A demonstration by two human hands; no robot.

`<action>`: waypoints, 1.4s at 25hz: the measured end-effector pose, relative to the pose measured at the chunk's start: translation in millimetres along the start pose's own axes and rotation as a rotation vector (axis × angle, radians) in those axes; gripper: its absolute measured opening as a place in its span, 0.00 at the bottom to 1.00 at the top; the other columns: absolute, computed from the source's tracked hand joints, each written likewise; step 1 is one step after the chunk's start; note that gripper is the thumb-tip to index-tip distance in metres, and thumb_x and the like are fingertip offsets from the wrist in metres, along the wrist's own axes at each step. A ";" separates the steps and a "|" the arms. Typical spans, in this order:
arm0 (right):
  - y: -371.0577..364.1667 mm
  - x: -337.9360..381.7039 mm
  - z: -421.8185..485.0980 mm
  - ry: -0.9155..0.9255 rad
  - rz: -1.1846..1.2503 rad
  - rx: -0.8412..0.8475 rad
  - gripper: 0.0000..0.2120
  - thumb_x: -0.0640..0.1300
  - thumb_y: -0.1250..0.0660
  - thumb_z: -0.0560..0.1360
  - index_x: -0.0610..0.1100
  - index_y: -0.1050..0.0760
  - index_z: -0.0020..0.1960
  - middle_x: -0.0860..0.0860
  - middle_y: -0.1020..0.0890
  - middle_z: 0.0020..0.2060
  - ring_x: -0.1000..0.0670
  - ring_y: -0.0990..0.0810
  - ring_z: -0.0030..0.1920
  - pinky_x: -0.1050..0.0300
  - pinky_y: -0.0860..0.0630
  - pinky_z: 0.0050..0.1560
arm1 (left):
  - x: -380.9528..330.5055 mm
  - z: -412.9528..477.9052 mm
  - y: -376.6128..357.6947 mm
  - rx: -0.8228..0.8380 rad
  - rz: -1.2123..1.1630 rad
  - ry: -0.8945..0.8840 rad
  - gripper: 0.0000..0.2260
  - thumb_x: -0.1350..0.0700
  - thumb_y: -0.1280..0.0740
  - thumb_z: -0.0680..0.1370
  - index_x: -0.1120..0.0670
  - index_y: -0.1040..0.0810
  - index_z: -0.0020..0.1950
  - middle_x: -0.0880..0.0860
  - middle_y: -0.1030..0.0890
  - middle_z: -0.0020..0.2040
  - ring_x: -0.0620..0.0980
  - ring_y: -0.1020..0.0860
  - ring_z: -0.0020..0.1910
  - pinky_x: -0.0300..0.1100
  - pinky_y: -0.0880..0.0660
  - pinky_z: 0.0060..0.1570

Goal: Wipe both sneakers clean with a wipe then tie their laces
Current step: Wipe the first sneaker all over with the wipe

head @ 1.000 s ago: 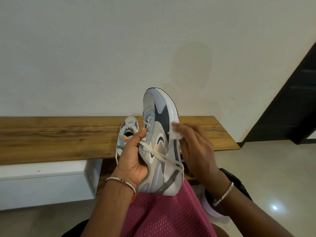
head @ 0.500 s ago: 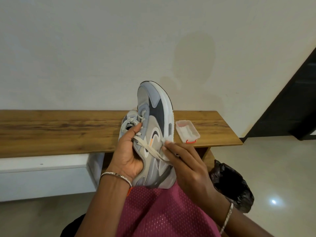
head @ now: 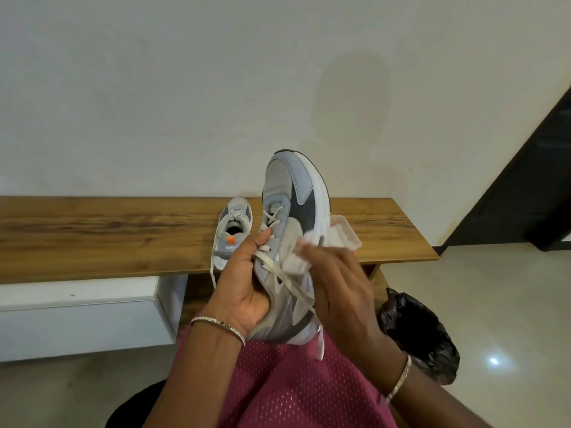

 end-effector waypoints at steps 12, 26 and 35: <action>-12.8 -7.6 8.4 0.049 -0.112 0.071 0.11 0.38 0.32 0.79 0.38 0.19 0.60 0.41 0.18 0.57 0.43 0.22 0.59 0.51 0.24 0.59 | 8.6 -5.1 -7.1 -0.044 -0.087 0.118 0.19 0.53 0.40 0.83 0.63 0.17 0.42 0.54 0.19 0.39 0.46 0.19 0.40 0.31 0.25 0.57; -10.4 0.2 -6.3 0.093 -0.170 0.063 0.12 0.38 0.31 0.79 0.37 0.19 0.61 0.41 0.17 0.55 0.43 0.20 0.55 0.50 0.22 0.53 | 15.7 -4.0 -9.3 0.021 -0.054 0.211 0.20 0.48 0.35 0.80 0.65 0.15 0.48 0.56 0.18 0.45 0.49 0.19 0.45 0.37 0.31 0.67; -1.1 -33.8 27.8 -0.012 -0.274 -0.029 0.11 0.34 0.33 0.79 0.37 0.18 0.59 0.40 0.17 0.54 0.41 0.21 0.55 0.48 0.22 0.54 | 13.8 -4.0 -12.6 0.052 0.032 0.100 0.19 0.50 0.37 0.83 0.63 0.18 0.64 0.64 0.18 0.61 0.59 0.18 0.61 0.51 0.27 0.68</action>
Point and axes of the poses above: each hand's wrist, its own z-axis towards the middle knuckle, its own y-axis out of the back of the hand, x = y × z, the point moved 5 cm from there along z, towards the middle knuckle
